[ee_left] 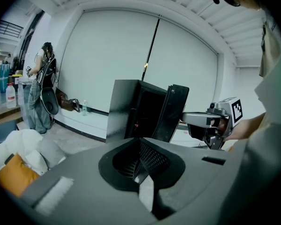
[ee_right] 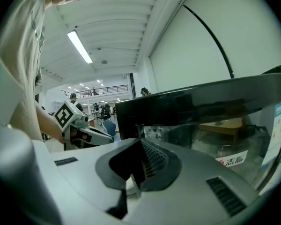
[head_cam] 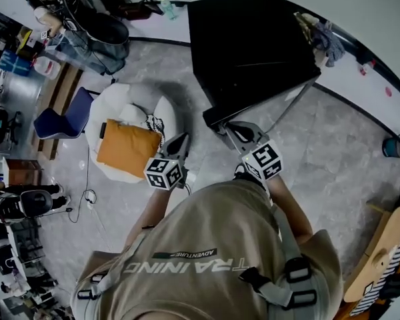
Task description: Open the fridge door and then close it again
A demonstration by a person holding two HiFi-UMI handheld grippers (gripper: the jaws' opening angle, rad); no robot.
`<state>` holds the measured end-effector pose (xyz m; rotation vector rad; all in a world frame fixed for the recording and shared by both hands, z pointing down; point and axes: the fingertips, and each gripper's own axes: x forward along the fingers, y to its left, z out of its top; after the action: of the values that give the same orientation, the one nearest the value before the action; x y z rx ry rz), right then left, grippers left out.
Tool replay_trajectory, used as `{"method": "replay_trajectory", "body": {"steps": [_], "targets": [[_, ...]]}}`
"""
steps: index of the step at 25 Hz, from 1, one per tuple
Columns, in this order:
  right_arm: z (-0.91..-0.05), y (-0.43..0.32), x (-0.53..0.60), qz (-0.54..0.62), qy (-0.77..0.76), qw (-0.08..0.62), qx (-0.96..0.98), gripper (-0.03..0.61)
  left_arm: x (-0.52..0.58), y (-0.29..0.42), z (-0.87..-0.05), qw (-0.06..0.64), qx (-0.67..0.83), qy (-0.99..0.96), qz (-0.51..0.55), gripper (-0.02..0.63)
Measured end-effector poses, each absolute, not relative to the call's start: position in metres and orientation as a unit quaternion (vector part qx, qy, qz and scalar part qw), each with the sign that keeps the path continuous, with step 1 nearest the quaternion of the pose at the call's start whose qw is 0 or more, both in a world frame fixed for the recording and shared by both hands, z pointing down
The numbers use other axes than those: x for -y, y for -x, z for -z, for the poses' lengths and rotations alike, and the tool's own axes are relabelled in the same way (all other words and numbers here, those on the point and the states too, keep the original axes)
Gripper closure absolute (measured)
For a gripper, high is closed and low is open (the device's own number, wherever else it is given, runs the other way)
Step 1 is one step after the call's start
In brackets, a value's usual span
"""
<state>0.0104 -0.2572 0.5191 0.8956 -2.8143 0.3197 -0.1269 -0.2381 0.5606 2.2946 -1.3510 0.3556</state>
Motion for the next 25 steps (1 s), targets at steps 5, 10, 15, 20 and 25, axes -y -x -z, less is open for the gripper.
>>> {"method": "replay_trajectory", "body": {"steps": [5,10,15,20,25], "targets": [[-0.536,-0.007,0.278,-0.117,-0.292,0.105,0.943,0.583,0.256,0.126,-0.567,0.234,0.5,-0.827,-0.108,0.614],[-0.543,-0.002,0.294,-0.117,-0.274,0.113,0.948,0.583,0.275,0.12,-0.568,0.243,0.505,-0.824,-0.088,0.614],[-0.548,0.002,0.309,-0.124,-0.268,0.114,0.949,0.583,0.292,0.118,-0.568,0.239,0.507,-0.823,-0.096,0.614],[-0.549,0.007,0.327,-0.126,-0.276,0.109,0.947,0.583,0.301,0.119,-0.572,0.24,0.509,-0.82,-0.104,0.614],[-0.551,0.007,0.34,-0.119,-0.284,0.11,0.945,0.583,0.302,0.123,-0.576,0.24,0.509,-0.82,-0.109,0.614]]}}
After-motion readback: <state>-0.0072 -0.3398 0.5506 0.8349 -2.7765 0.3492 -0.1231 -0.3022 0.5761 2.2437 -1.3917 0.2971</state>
